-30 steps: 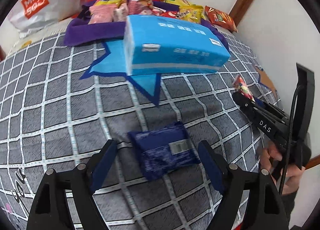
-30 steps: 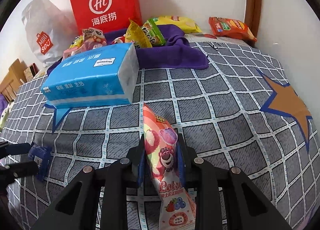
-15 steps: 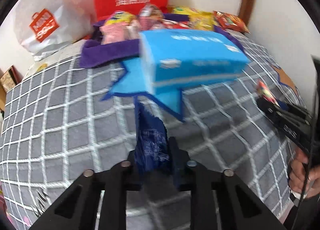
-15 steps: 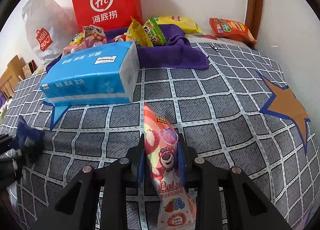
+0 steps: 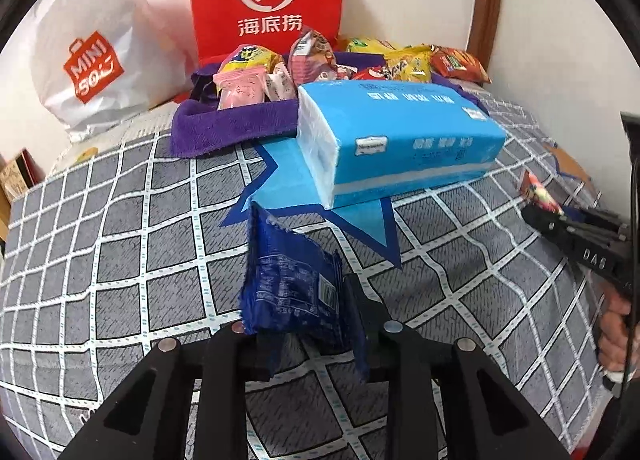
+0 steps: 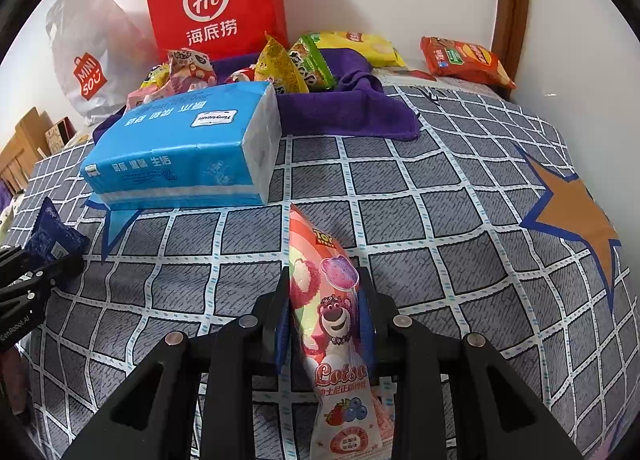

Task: Organize snacks
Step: 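Carry the dark blue packet and pink Lotso packet up over the purple towel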

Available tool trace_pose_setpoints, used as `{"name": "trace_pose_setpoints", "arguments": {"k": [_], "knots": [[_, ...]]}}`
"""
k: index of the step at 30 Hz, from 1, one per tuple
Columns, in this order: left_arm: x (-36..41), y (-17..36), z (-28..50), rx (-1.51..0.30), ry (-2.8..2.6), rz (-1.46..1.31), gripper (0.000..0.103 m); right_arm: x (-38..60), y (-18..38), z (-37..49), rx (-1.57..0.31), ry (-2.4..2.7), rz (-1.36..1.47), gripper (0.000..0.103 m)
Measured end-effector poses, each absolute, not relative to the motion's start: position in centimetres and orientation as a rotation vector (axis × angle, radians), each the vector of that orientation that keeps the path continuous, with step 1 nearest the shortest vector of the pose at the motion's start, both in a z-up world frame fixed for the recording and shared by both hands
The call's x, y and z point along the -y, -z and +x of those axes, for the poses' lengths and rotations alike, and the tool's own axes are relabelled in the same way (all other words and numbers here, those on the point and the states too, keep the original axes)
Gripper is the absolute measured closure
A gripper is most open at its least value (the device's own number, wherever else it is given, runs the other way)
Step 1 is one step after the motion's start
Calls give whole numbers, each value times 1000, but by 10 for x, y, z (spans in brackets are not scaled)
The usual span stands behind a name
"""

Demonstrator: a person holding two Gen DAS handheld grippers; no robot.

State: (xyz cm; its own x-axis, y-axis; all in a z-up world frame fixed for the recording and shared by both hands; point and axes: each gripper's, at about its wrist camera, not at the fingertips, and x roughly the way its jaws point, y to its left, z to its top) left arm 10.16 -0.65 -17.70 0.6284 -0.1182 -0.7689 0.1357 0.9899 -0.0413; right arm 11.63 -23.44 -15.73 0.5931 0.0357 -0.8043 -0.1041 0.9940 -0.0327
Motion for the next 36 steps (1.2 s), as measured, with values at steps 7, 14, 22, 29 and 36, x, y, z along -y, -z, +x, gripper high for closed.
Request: {"name": "trace_pose_setpoints", "arguments": {"k": [7,14,22,29,36], "knots": [[-4,174,104,-897,162,-46,89,234,157,116,-933,-81,-78,73],[-6,158,102,-892,172,-73,89,238,156,116,-932,-97,-52,77],[-11,137,107,-903,175,-101,89,237,140,115,-964,-169,26,82],[-14,118,116,-897,166,-121,89,227,110,119,-928,-178,16,82],[-10,97,127,-877,175,-126,89,217,80,131,-898,-173,-3,82]]}}
